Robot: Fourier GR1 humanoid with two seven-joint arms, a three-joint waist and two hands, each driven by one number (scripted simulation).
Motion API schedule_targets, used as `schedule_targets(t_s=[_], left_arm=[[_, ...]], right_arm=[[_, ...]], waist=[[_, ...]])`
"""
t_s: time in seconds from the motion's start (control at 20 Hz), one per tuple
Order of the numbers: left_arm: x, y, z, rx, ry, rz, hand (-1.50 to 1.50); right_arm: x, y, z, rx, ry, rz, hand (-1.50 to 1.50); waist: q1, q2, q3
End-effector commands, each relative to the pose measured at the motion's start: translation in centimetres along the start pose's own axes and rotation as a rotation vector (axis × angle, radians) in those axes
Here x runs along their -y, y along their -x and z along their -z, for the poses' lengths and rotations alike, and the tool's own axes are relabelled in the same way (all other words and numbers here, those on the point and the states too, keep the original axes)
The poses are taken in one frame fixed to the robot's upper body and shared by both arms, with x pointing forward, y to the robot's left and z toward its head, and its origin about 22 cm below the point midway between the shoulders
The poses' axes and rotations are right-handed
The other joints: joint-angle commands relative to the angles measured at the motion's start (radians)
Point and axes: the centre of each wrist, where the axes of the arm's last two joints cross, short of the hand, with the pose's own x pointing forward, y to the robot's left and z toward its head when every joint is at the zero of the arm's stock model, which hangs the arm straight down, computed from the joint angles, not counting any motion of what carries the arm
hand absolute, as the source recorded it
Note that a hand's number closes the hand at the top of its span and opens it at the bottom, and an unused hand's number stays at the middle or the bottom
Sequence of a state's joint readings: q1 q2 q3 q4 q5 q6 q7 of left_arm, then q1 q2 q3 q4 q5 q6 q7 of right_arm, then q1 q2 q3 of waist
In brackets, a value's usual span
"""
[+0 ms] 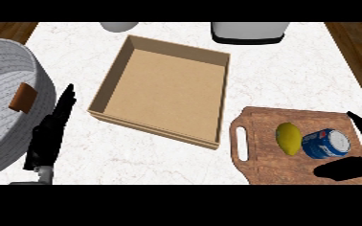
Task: Pick the can from the cutting board and place it in the cardboard box
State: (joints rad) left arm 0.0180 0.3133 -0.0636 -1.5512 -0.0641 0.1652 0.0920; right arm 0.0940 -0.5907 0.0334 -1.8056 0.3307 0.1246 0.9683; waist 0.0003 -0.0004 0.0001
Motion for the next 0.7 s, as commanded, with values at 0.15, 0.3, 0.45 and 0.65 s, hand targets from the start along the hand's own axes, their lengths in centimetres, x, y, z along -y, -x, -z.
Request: schedule_targets(t_s=[0.15,0.3,0.45,0.65], left_arm=[[-1.4,0.3,-1.3,0.006,0.015,0.003,0.0],[-1.0,-0.1,-0.4,0.011,-0.015,0.004,0.0],[-0.5,1.1,-0.4,0.002,-0.013,0.012,0.0],[0.1,-0.6,-1.0,0.001,0.018,-0.006,0.0]], right_arm=[[-1.6,0.5,-0.1,-0.012,0.004,0.001,-1.5],[-1.3,0.9,-0.3,-0.005,-0.001,0.008,-1.5],[-1.8,1.0,1.4,-0.021,-0.001,0.008,-1.5],[-1.3,0.5,1.3,-0.01,0.005,0.031,-1.5]], waist=[[0.001,-0.001,0.0],[-0.001,0.0,0.0],[-0.001,0.0,0.0],[0.0,0.0,0.0]])
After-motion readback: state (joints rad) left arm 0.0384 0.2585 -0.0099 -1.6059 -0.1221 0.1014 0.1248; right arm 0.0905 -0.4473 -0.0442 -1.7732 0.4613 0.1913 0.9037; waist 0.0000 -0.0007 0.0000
